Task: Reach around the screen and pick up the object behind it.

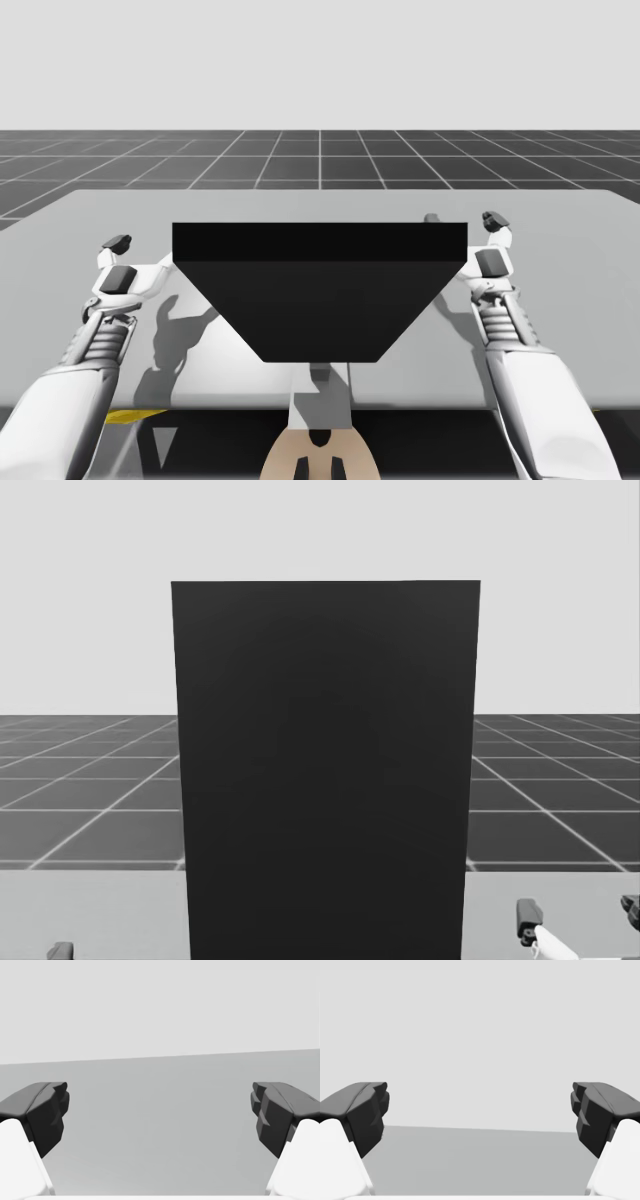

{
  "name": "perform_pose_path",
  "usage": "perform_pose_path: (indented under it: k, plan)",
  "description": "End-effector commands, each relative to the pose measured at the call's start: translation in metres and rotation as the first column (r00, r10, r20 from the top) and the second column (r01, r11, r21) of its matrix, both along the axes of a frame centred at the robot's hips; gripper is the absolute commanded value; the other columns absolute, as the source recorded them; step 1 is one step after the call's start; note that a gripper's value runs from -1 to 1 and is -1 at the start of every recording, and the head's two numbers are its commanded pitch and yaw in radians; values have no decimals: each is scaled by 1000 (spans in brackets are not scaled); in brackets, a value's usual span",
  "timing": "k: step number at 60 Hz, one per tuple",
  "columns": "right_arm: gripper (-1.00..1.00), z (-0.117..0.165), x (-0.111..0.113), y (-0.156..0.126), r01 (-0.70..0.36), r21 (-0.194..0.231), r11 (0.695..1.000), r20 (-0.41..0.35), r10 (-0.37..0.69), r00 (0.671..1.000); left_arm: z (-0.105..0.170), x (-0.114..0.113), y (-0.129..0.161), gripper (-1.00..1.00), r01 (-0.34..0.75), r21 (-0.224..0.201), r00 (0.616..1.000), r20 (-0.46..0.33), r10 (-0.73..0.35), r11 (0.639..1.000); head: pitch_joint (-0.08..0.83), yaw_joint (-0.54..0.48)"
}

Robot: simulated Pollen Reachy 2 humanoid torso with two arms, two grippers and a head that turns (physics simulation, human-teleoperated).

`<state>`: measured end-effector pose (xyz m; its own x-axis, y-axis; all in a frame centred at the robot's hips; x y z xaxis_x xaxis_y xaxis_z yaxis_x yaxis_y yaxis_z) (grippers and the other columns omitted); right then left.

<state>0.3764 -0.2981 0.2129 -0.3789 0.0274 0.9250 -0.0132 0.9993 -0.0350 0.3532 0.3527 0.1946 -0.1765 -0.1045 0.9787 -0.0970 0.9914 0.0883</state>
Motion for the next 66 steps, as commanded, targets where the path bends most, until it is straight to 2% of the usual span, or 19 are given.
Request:
perform_pose_path:
  k: [1,3,4,10,11,13,18,19,22,23,28,30,35,37,43,49,51,55,66]
  plan:
    - [-1000,-1,-6,5,-41,-3,999,-15,41,999,1,-1,0,-1000,1,2,1000,4,-1,1000,-13,10]
    - [-1000,0,-7,5,-46,-5,999,-20,46,999,1,-1,0,-1000,2,2,1000,4,-2,1000,-13,10]
    - [-1000,2,-9,5,-95,20,995,-48,96,994,1,-1,1,-1000,8,-2,1000,1,-8,1000,-13,10]
    - [-1000,5,-13,3,-235,45,971,-111,238,965,1,-3,3,-1000,84,-31,996,-38,-85,996,-12,9]
    - [-1000,6,-15,3,-279,67,958,-112,285,952,2,-5,3,-1000,146,-52,988,-47,-148,988,-11,7]
    - [-1000,6,-16,3,-331,78,940,-124,339,933,3,-7,3,-1000,183,-62,981,-52,-186,981,-10,7]
    - [-1000,7,-21,3,-432,91,897,-130,441,888,4,-13,0,-1000,284,-61,955,-65,-288,957,-7,6]
    - [-1000,7,-24,4,-481,99,871,-142,491,860,4,-16,-3,-1000,334,-59,938,-75,-338,941,-5,5]
    - [-1000,8,-27,5,-514,99,852,-142,523,840,4,-18,-5,-1000,369,-46,925,-79,-372,928,-4,5]
    - [-1000,8,-30,7,-559,95,824,-153,567,810,3,-21,-8,-1000,413,-38,905,-93,-414,910,-3,6]
    - [-1000,7,-35,11,-612,70,788,-160,614,773,2,-27,-13,-1000,491,-10,865,-109,-489,871,1,5]
    - [-1000,7,-38,14,-646,56,761,-158,646,747,2,-32,-17,-1000,548,12,832,-111,-543,836,3,5]
    - [-1000,8,-43,19,-688,31,725,-148,684,714,2,-41,-22,-1000,630,39,774,-109,-624,775,7,5]
    - [-1000,9,-47,21,-714,26,700,-140,710,690,2,-45,-25,-1000,670,39,740,-108,-664,741,8,5]
    - [-1000,8,-51,26,-752,19,659,-145,746,650,2,-53,-30,-1000,730,53,683,-112,-722,682,11,3]
    - [-1000,4,-56,31,-797,14,604,-187,784,592,0,-59,-33,-1000,787,60,617,-124,-778,614,18,2]
    - [-1000,4,-57,32,-800,10,599,-198,786,586,0,-60,-33,-1000,793,59,608,-128,-783,606,20,2]
    - [-1000,0,-59,36,-820,20,573,-254,796,550,-2,-61,-35,-1000,816,36,575,-150,-804,577,25,2]
    - [-1000,-10,-59,39,-835,39,549,-347,791,504,-9,-60,-36,-1000,830,9,545,-225,-808,558,34,0]
